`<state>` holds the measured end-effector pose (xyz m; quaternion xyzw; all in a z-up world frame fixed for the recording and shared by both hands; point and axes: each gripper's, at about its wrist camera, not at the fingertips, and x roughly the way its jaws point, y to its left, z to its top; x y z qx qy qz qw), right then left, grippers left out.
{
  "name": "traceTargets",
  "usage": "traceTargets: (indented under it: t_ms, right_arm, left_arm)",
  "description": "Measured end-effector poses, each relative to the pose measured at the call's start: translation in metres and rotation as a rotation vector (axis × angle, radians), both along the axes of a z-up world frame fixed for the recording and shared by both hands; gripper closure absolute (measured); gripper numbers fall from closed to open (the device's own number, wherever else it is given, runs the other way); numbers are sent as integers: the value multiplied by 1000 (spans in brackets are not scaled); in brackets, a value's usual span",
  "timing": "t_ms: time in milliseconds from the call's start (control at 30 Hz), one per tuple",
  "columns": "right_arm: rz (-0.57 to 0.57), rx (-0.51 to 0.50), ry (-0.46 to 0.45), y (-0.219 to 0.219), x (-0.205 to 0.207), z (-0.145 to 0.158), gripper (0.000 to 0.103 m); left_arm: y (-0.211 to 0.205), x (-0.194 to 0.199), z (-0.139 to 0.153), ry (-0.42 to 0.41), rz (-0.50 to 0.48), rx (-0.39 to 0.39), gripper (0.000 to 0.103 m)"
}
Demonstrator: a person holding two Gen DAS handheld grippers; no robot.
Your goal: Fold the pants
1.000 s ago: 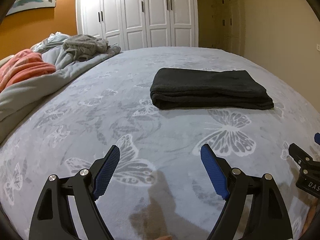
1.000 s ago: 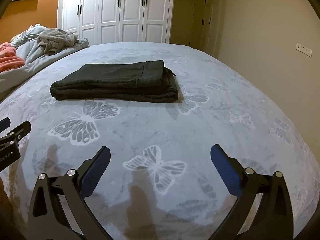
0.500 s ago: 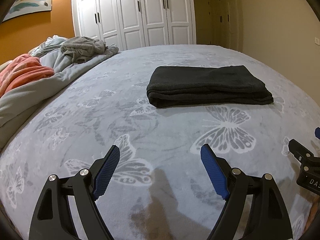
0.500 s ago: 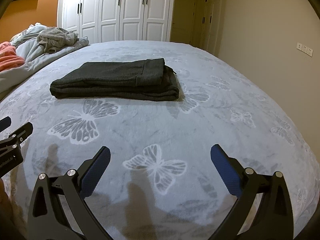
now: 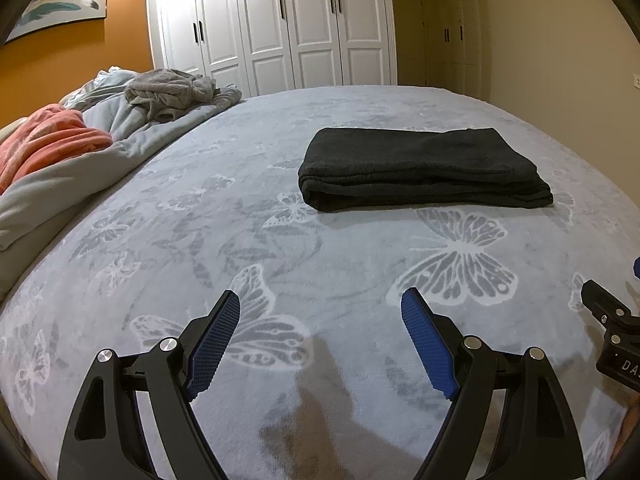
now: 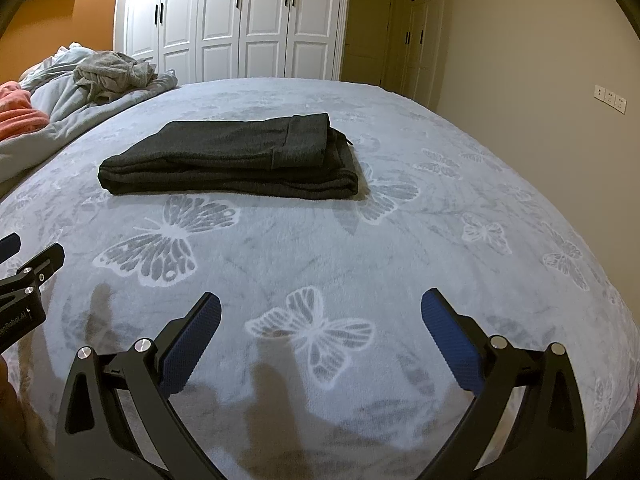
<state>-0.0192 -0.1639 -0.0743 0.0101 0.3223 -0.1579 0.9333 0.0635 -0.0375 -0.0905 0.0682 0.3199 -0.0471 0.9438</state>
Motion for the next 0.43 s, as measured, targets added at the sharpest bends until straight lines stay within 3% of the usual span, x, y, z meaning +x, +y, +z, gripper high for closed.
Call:
traceTargets:
  t_ms: [433]
  right_arm:
    - [1,0,0,-1,0,0,5]
  left_arm:
    - [-4,-1,-1,-8,-25,10,23]
